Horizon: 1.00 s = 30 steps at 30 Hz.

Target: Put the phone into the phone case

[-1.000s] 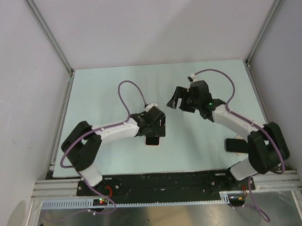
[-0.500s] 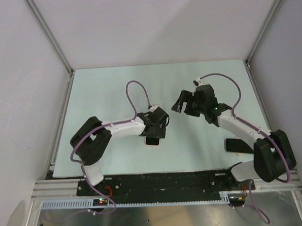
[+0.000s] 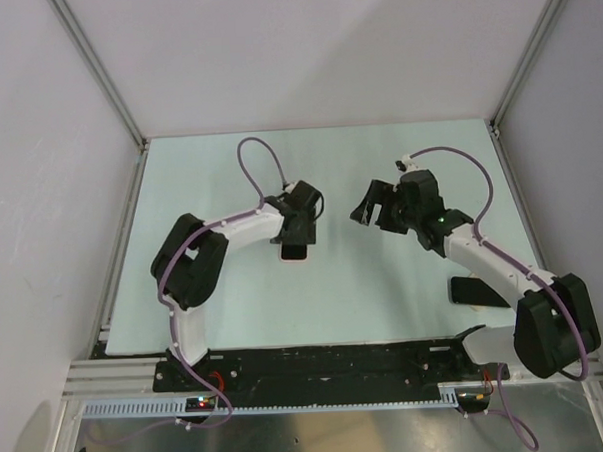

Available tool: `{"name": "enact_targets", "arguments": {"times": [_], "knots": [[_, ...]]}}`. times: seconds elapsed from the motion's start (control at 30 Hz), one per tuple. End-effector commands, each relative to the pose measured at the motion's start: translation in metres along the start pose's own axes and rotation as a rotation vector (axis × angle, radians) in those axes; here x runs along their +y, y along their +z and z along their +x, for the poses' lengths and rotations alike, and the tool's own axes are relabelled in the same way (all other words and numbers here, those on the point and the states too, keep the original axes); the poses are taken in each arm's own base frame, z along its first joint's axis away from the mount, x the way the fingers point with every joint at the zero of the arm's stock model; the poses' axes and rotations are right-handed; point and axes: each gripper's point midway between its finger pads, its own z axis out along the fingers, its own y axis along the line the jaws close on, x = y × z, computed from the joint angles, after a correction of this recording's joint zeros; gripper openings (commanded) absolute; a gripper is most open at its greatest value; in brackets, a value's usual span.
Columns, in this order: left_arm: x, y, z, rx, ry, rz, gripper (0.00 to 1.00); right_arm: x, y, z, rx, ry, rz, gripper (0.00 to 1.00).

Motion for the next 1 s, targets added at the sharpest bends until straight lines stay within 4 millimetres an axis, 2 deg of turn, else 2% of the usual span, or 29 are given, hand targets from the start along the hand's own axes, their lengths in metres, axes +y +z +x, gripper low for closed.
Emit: {"name": "enact_targets", "arguments": {"times": [0.0,0.17,0.37,0.5,0.6,0.7,0.87,0.97], "knots": [[0.017,0.003,-0.061,-0.099,0.018,-0.019,0.51,-0.012,-0.013,-0.006,-0.039,-0.017,0.046,0.86],[0.036,0.017,-0.083,-0.088,0.008,-0.005,0.51,-0.032,-0.022,-0.005,-0.056,0.003,0.096,0.86],[0.048,0.029,-0.090,-0.065,0.019,0.002,0.52,-0.055,-0.029,-0.002,-0.070,0.048,0.168,0.86],[0.053,0.031,-0.090,-0.058,0.030,0.003,0.63,-0.070,-0.035,-0.002,-0.089,0.077,0.236,0.88],[0.056,0.025,-0.094,-0.074,0.028,-0.002,0.82,-0.073,-0.042,-0.006,-0.117,0.094,0.258,0.91],[0.059,0.013,-0.102,-0.107,0.023,-0.009,0.95,-0.081,-0.052,-0.011,-0.159,0.123,0.305,0.96],[0.062,-0.019,-0.121,-0.183,0.007,-0.002,0.99,-0.096,-0.073,-0.018,-0.239,0.190,0.402,0.99],[0.056,-0.042,-0.129,-0.229,-0.008,0.030,1.00,-0.116,-0.092,-0.020,-0.285,0.272,0.494,0.99]]}}
